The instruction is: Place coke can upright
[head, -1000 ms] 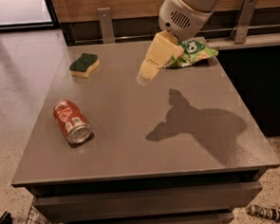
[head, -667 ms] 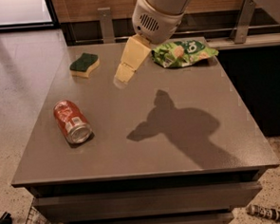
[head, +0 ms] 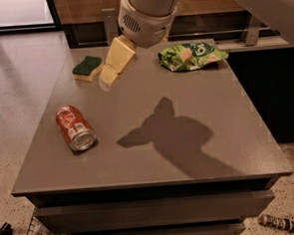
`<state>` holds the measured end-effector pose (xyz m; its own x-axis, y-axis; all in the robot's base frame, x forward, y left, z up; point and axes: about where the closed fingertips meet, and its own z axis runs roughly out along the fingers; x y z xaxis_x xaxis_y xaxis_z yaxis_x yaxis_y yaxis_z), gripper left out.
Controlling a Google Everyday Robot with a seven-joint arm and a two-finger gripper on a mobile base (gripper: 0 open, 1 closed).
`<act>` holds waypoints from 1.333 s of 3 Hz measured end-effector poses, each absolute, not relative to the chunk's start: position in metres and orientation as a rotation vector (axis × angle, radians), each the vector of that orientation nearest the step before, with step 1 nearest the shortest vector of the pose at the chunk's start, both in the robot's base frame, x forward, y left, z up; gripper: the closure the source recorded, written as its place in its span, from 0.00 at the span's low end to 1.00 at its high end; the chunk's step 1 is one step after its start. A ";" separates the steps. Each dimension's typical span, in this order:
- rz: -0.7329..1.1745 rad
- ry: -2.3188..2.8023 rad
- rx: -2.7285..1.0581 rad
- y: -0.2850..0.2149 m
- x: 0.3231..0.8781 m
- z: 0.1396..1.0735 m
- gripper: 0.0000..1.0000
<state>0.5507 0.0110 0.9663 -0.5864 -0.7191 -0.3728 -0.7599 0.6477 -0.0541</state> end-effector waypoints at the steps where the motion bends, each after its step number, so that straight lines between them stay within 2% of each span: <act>1: 0.238 2.514 -1.177 0.024 0.554 0.960 0.00; 2: 0.352 2.551 -1.191 0.047 0.560 0.945 0.00; 4: 0.437 2.734 -1.129 0.073 0.559 0.923 0.00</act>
Offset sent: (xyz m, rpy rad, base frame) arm 0.0170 0.0606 -0.0366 0.1478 0.2070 0.0400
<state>0.5590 0.0732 0.9229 -0.7051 -0.6642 -0.2484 -0.7086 0.6740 0.2089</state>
